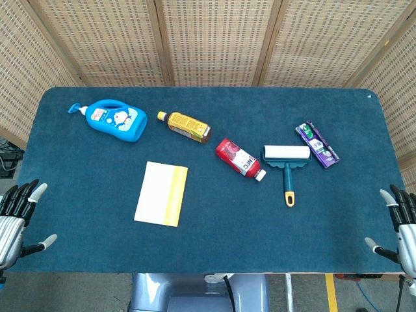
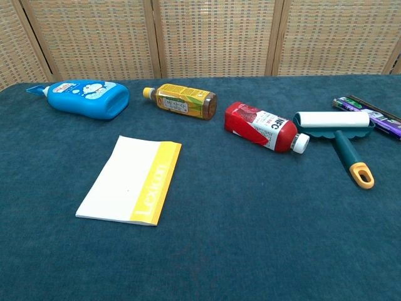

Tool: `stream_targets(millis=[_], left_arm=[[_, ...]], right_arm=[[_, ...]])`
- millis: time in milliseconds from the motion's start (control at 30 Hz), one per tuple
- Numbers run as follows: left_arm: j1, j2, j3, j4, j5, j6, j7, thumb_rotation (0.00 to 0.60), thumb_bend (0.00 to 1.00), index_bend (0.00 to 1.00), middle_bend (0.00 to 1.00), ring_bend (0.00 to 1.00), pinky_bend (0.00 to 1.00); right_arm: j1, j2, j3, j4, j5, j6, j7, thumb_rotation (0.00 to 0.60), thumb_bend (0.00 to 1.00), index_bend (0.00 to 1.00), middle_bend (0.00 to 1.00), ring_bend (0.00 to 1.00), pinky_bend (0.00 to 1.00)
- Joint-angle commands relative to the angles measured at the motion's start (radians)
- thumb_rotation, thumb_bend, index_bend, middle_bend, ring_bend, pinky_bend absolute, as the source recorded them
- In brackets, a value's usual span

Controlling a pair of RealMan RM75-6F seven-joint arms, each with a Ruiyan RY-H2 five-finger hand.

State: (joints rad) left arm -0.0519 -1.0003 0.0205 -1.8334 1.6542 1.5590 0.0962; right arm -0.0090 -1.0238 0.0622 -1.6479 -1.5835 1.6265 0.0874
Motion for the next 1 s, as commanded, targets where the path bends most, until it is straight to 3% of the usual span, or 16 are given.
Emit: stream_targets(millis=[33, 367, 433, 467, 500, 533, 567, 600, 633, 700, 767, 933, 1000], left_arm=[[0.000, 0.000, 0.000, 0.000, -0.001, -0.001, 0.001, 0.600, 0.00, 0.00, 0.00, 0.00, 0.00], [-0.016, -0.032, -0.016, -0.001, 0.006, -0.011, 0.019, 0.600, 0.00, 0.00, 0.00, 0.00, 0.00], [-0.046, -0.079, -0.045, 0.012, 0.001, -0.028, 0.024, 0.600, 0.00, 0.00, 0.14, 0.15, 0.12], [-0.064, -0.099, -0.050, 0.016, -0.008, -0.057, 0.012, 0.600, 0.03, 0.00, 0.32, 0.34, 0.28], [-0.086, -0.119, -0.058, 0.022, -0.013, -0.087, -0.006, 0.600, 0.09, 0.00, 0.53, 0.54, 0.50], [-0.114, -0.145, -0.069, 0.030, -0.033, -0.129, -0.023, 0.600, 0.15, 0.00, 0.66, 0.66, 0.64], [-0.132, -0.158, -0.074, 0.030, -0.055, -0.163, -0.023, 0.600, 0.29, 0.00, 0.80, 0.78, 0.85], [-0.151, -0.167, -0.078, 0.021, -0.083, -0.207, -0.017, 0.600, 0.36, 0.00, 0.85, 0.83, 0.91], [-0.163, -0.171, -0.081, 0.014, -0.099, -0.232, -0.011, 0.600, 0.50, 0.00, 0.92, 0.90, 0.98], [-0.216, -0.181, -0.091, -0.016, -0.168, -0.343, 0.013, 0.600, 0.75, 0.00, 0.97, 0.94, 1.00], [-0.283, -0.203, -0.115, -0.038, -0.269, -0.467, 0.043, 0.600, 0.86, 0.00, 0.98, 0.95, 1.00], [-0.421, -0.223, -0.158, -0.073, -0.544, -0.722, 0.044, 0.600, 0.91, 0.00, 0.98, 0.96, 1.00], [-0.456, -0.224, -0.167, -0.069, -0.612, -0.776, 0.032, 0.600, 0.91, 0.00, 0.98, 0.96, 1.00]], right_arm=[[0.001, 0.000, 0.000, 0.000, 0.000, -0.001, 0.000, 0.600, 0.00, 0.00, 0.00, 0.00, 0.00], [0.002, -0.003, 0.000, -0.005, 0.000, -0.005, -0.014, 0.600, 0.00, 0.00, 0.00, 0.00, 0.00], [0.004, -0.004, 0.001, -0.005, 0.005, -0.009, -0.014, 0.600, 0.00, 0.00, 0.00, 0.00, 0.00], [0.004, -0.004, 0.002, -0.004, 0.009, -0.012, -0.013, 0.600, 0.00, 0.00, 0.00, 0.00, 0.00], [0.005, -0.004, 0.003, -0.003, 0.012, -0.015, -0.013, 0.600, 0.00, 0.00, 0.00, 0.00, 0.00], [0.006, -0.004, 0.004, -0.002, 0.015, -0.018, -0.012, 0.600, 0.00, 0.00, 0.00, 0.00, 0.00], [0.008, -0.004, 0.005, -0.002, 0.017, -0.020, -0.012, 0.600, 0.00, 0.00, 0.00, 0.00, 0.00], [0.008, -0.005, 0.005, -0.001, 0.019, -0.022, -0.012, 0.600, 0.00, 0.00, 0.00, 0.00, 0.00], [0.009, -0.005, 0.005, -0.001, 0.020, -0.024, -0.013, 0.600, 0.00, 0.00, 0.00, 0.00, 0.00], [0.012, -0.007, 0.007, 0.000, 0.026, -0.032, -0.017, 0.600, 0.00, 0.00, 0.00, 0.00, 0.00], [0.016, -0.010, 0.008, 0.002, 0.033, -0.042, -0.021, 0.600, 0.00, 0.00, 0.00, 0.00, 0.00], [0.021, -0.014, 0.009, 0.005, 0.043, -0.055, -0.029, 0.600, 0.00, 0.00, 0.00, 0.00, 0.00], [0.022, -0.015, 0.009, 0.006, 0.044, -0.056, -0.029, 0.600, 0.00, 0.00, 0.00, 0.00, 0.00]])
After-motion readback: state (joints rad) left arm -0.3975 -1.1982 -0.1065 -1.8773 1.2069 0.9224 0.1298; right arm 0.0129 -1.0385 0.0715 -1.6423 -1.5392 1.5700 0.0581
